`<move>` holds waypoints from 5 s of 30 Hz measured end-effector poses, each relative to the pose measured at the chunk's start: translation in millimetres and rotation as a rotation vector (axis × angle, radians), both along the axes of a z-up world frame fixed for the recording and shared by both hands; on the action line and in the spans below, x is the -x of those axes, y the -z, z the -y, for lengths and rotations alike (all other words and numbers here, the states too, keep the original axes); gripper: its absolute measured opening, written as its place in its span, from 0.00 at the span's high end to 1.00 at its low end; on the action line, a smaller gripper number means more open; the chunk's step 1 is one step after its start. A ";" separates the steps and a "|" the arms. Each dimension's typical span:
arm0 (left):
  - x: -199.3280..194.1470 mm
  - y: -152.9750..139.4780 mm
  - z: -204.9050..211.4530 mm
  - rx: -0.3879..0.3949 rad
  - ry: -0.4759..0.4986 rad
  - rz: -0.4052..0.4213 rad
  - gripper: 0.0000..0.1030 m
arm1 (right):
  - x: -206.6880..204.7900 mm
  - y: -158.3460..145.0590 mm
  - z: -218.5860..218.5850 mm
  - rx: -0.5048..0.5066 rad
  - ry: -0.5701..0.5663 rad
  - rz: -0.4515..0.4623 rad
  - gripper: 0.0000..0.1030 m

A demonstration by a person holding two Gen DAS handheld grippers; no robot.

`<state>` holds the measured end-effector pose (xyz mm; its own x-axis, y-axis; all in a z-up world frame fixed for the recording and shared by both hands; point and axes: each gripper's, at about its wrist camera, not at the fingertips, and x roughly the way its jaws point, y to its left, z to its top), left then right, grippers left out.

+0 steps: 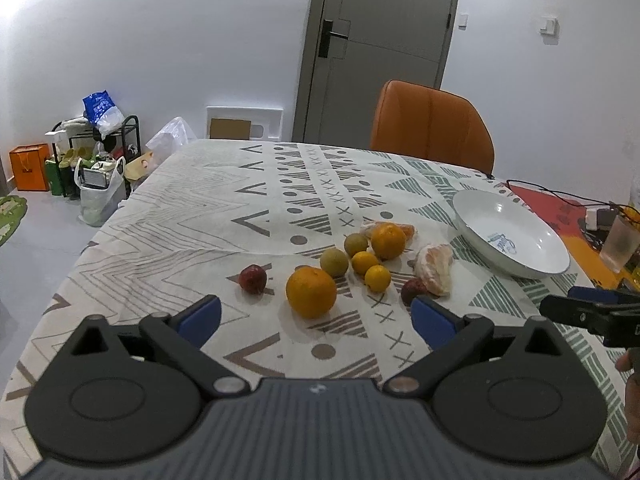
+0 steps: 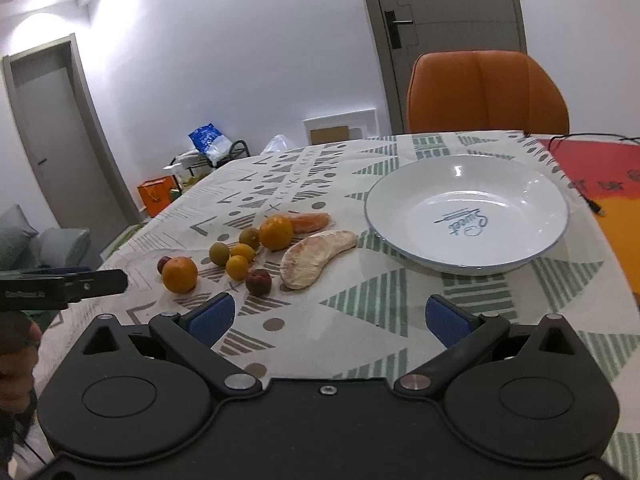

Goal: Organize fruits
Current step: 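Reach the right tool to the peeled pomelo segment while the left tool reaches the large orange, then close the right tool on the pomelo segment while the left tool grips the large orange, then carry the pomelo segment into the white bowl with the right tool while the left tool carries the orange there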

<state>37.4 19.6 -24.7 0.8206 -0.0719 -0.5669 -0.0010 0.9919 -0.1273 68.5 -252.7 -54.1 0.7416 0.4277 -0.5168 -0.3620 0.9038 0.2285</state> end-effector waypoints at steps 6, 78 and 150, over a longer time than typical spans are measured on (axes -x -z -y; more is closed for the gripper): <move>-11.5 5.7 -4.5 0.008 -0.013 -0.001 0.04 | -10.5 3.8 -4.0 -0.021 -0.017 0.000 0.00; -68.0 17.5 -29.9 0.119 -0.021 -0.038 0.63 | -79.1 16.7 -75.0 -0.072 -0.052 -0.034 0.64; -119.5 -8.3 130.4 0.014 0.215 0.037 0.63 | -92.3 14.2 93.3 -0.062 0.305 0.080 0.56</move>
<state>157.0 -110.8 -16.5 0.8058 -0.2551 -0.5344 0.2152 0.9669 -0.1372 160.8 -346.0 -68.3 0.8777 0.2084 -0.4315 -0.0956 0.9585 0.2684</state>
